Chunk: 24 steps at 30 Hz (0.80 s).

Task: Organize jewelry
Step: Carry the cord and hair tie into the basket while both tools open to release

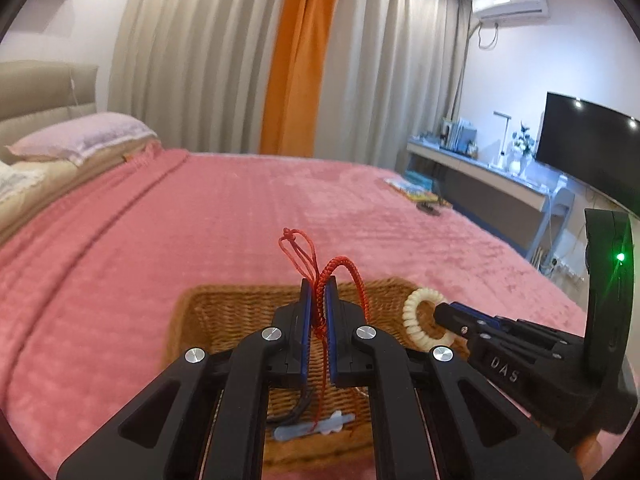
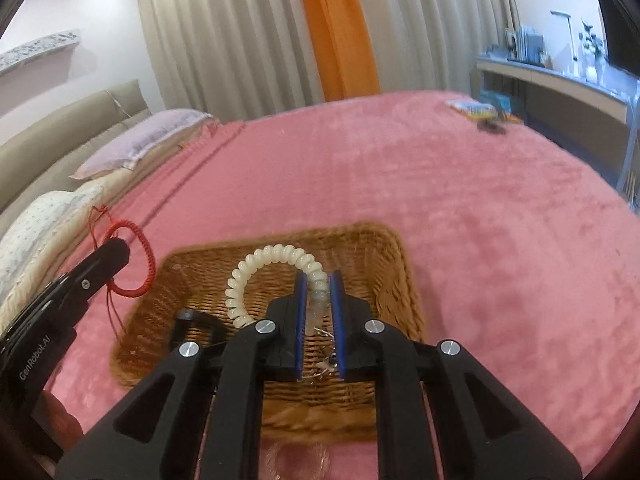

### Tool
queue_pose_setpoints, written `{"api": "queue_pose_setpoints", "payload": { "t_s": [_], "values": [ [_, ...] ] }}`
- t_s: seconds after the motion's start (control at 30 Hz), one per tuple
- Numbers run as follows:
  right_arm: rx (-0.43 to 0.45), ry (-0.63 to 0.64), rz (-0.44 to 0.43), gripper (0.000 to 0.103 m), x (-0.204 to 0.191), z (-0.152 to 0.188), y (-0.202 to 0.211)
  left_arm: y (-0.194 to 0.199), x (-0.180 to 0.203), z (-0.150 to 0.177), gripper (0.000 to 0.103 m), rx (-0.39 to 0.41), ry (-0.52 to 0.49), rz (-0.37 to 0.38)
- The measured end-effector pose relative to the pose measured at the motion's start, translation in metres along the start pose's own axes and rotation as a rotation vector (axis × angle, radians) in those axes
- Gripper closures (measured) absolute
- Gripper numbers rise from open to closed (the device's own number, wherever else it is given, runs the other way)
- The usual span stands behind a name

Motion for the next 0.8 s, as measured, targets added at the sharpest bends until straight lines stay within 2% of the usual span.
{"api": "queue_pose_setpoints", "payload": {
  "t_s": [0.17,0.27,0.4,0.57,0.6,0.67,0.7,0.73,0.8],
  "values": [
    [0.0,0.076,0.034,0.093,-0.003,0.011,-0.016,-0.029,-0.015,0.023,0.099,-0.052,0.031,0.004],
    [-0.05,0.098,0.038,0.093,-0.005,0.021,-0.03,-0.042,-0.024,0.035,0.099,-0.094,0.047,-0.009],
    [-0.089,0.125,0.042,0.093,-0.009,0.032,-0.044,-0.049,-0.031,0.042,0.098,-0.119,0.064,-0.008],
    [-0.07,0.137,0.064,0.093,-0.012,0.033,-0.041,-0.05,-0.03,0.042,0.096,-0.122,0.057,-0.007],
    [-0.074,0.131,0.051,0.093,-0.012,0.034,-0.041,-0.049,-0.03,0.042,0.093,-0.123,0.053,-0.002],
    [-0.082,0.116,0.028,0.091,-0.011,0.036,-0.041,-0.046,-0.027,0.041,0.079,-0.115,0.051,0.003],
    [-0.085,0.108,0.018,0.087,-0.01,0.036,-0.041,-0.043,-0.026,0.04,0.061,-0.108,0.052,0.004],
    [-0.085,0.1,0.01,0.085,-0.009,0.037,-0.04,-0.038,-0.026,0.038,0.053,-0.088,0.052,-0.005],
    [-0.063,0.087,0.019,0.079,-0.004,0.034,-0.034,-0.029,-0.027,0.034,0.053,-0.063,0.034,-0.036]
  ]
}}
Point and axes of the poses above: each gripper's, at about its wrist camera, not at the fingertips, and y roughly against the way its jaws point, x to its right, z to its underside, the point moved 10 cm from there along -y, roughly the way its jaws point, and after that the axes turned 3 degrees about z, right-handed, at the moved point
